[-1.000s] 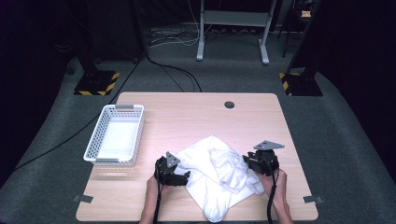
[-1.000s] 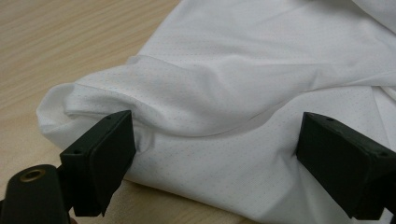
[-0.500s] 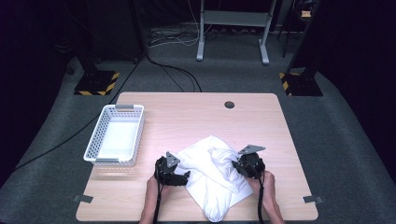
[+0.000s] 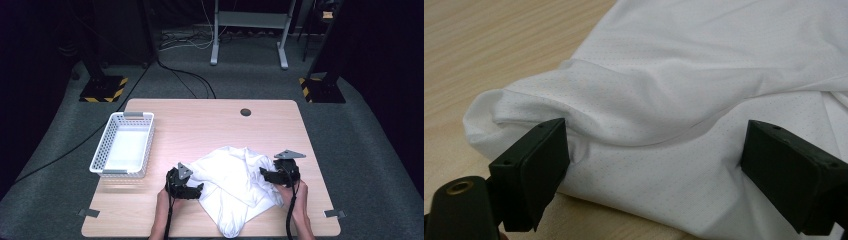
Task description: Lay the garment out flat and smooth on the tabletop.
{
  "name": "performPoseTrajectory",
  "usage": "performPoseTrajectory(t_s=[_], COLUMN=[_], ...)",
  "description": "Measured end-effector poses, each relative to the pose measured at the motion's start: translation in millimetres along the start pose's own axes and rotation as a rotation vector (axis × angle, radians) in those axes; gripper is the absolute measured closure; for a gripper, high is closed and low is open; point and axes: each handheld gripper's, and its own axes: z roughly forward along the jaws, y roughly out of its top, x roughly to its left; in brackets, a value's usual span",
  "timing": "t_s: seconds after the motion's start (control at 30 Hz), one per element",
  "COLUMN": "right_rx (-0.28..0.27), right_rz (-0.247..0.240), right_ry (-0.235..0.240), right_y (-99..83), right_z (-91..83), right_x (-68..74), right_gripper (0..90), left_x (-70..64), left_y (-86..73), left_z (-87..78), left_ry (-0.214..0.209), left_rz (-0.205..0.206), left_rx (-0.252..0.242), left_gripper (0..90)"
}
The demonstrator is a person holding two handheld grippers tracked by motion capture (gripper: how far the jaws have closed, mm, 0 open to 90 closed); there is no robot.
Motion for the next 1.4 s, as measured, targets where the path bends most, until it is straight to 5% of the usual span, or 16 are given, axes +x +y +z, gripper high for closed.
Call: performPoseTrajectory(t_s=[0.03,0.07,0.1,0.2,0.27,0.47,0.63,0.77,0.93,1.0,1.07,1.17,1.27,1.4], right_rx=[0.031,0.08,0.08,0.11,0.091,0.021,0.02,0.063,-0.047,-0.01,0.058,0.124,0.09,0.032], right_rz=[-0.013,-0.043,-0.043,-0.051,-0.042,0.013,0.078,0.093,0.084,0.055,0.026,0.019,0.046,0.078], right_ry=[0.011,0.02,0.02,0.024,0.019,-0.058,-0.122,-0.154,-0.076,-0.022,-0.029,-0.067,-0.078,-0.132], right_y=[1.3,1.7,1.7,1.1,4.0,15.3,11.1,8.6,11.9,14.1,13.4,9.9,8.7,12.9], right_z=[5.0,17.5,17.5,31.0,29.4,16.6,18.2,25.3,1.2,2.6,16.1,32.9,34.4,24.9], right_x=[2.0,5.0,5.0,3.0,-0.6,-22.8,-44.9,-52.0,-43.1,-36.4,-32.2,-34.5,-41.9,-53.4], right_gripper=[29.5,42.8,42.8,66.8,73.7,75.6,74.8,56.8,39.5,30.4,32.5,52.3,71.7,76.7], left_x=[-0.1,0.0,0.0,0.0,-0.1,0.0,0.0,0.0,0.0,0.0,0.0,0.0,0.0,0.0], left_y=[0.0,0.0,0.0,0.0,0.0,0.0,0.0,0.0,0.0,0.0,0.0,0.0,0.0,0.0], left_z=[0.0,0.0,0.0,0.0,0.0,0.0,0.0,0.0,0.0,0.0,0.0,0.0,0.0,0.0], left_ry=[0.0,0.0,0.0,0.0,0.0,0.0,0.0,0.0,0.001,0.0,0.0,0.0,0.0,0.0], left_rz=[-0.001,0.0,0.0,0.0,-0.001,0.0,0.0,0.0,0.0,0.0,0.0,0.0,-0.001,0.0], left_rx=[0.0,0.0,0.0,0.0,0.0,0.0,0.0,0.0,0.0,0.0,0.0,0.0,0.0,0.0], left_gripper=[11.6,11.6,11.6,11.6,11.6,11.6,11.6,11.6,11.6,11.6,11.6,11.6,11.6,11.6])
